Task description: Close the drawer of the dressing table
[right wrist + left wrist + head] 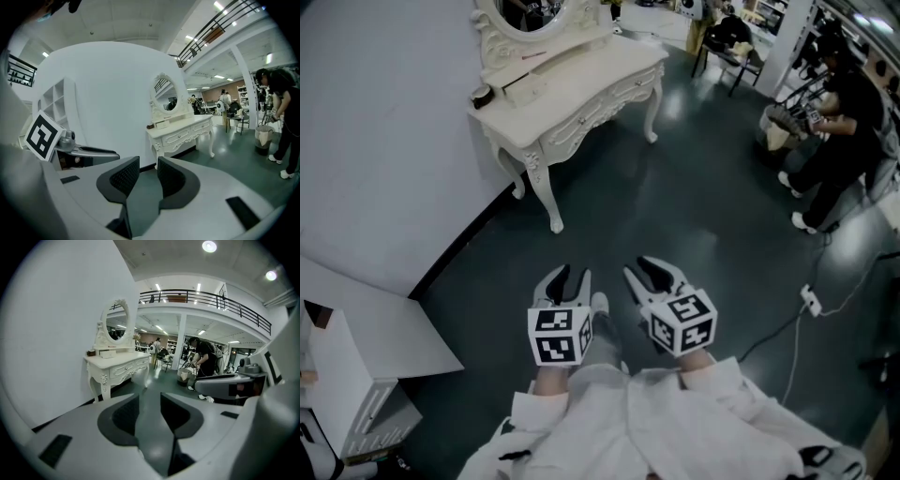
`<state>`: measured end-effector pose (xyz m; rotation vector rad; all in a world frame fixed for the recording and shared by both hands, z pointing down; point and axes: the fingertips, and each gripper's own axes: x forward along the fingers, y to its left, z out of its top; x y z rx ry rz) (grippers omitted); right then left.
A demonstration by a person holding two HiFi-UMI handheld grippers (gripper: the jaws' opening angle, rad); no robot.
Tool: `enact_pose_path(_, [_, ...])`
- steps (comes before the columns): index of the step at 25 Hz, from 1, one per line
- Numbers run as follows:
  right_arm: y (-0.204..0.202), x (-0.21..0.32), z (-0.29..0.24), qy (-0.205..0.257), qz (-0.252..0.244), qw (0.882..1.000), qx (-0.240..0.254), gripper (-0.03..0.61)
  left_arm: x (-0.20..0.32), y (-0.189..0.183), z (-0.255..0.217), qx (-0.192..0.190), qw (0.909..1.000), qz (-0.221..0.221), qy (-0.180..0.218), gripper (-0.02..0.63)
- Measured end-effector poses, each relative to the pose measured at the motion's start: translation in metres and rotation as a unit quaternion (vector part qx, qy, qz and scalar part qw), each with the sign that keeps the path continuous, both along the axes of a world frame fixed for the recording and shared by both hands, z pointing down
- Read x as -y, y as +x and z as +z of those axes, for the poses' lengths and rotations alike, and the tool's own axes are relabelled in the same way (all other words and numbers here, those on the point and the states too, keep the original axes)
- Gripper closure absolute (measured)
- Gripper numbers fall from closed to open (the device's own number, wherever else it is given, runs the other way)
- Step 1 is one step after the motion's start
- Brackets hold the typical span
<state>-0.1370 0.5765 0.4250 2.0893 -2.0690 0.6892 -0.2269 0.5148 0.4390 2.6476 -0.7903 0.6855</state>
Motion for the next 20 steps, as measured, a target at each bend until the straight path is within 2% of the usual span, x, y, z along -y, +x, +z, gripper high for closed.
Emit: enact_pose_path(20, [0.113,0.203,-0.021,0.010,0.026,1.000,-0.001,0.480,0.203,0.122,-0.034,-0.035,0.9980,0.049,0.019,0.491])
